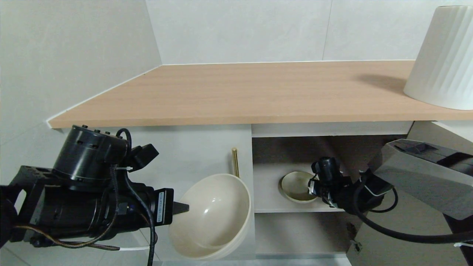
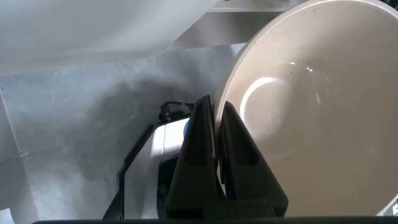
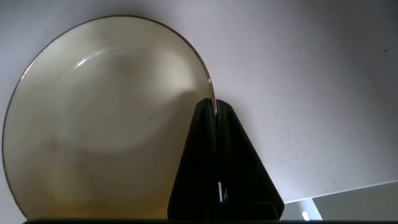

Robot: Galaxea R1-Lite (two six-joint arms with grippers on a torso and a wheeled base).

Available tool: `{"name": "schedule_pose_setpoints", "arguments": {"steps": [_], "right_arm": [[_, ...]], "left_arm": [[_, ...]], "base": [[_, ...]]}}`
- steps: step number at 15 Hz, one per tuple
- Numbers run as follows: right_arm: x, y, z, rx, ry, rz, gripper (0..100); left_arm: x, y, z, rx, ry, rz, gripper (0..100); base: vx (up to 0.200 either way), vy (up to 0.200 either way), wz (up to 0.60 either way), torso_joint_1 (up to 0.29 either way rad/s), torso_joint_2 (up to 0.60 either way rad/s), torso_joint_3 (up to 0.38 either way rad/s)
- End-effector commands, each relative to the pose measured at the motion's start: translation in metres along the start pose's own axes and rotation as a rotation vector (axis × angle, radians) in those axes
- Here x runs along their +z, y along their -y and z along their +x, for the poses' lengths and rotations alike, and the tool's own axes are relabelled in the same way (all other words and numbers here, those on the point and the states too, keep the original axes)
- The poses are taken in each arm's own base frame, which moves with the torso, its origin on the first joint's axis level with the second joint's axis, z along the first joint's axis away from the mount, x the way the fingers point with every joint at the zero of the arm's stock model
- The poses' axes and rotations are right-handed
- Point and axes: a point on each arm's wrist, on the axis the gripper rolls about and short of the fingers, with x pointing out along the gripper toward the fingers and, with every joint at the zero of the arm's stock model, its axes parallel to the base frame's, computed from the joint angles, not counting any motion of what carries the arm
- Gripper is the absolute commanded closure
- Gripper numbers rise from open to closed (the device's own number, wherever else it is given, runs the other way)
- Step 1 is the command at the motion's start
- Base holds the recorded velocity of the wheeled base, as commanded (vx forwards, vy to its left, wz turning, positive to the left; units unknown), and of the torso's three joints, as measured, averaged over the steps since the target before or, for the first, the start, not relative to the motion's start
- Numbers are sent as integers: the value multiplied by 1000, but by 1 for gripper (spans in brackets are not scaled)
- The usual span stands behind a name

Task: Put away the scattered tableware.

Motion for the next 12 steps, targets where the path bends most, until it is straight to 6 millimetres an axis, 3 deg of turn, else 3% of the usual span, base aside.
{"name": "schedule_pose_setpoints", "arguments": {"steps": [1, 3, 4, 10, 12], "right_arm": [[1, 0, 0, 0, 2, 1, 100], [0, 0, 0, -1, 0, -2, 100], [1, 0, -1, 1, 1, -1, 0], [11, 2, -14, 16, 17, 10, 0], [17, 2, -38, 72, 3, -2, 0]], "left_arm": [[0, 0, 1, 3, -4, -1, 100], [0, 0, 2, 4, -5, 0, 100], [0, 0, 2, 3, -4, 0, 100], [-4, 7, 5, -18, -24, 23, 100], [-2, 8, 14, -20, -17, -3, 100]], "base": [[0, 0, 0, 0, 0, 0], [0, 0, 0, 0, 0, 0], [0, 0, 0, 0, 0, 0], [0, 0, 0, 0, 0, 0], [0, 0, 0, 0, 0, 0]]}}
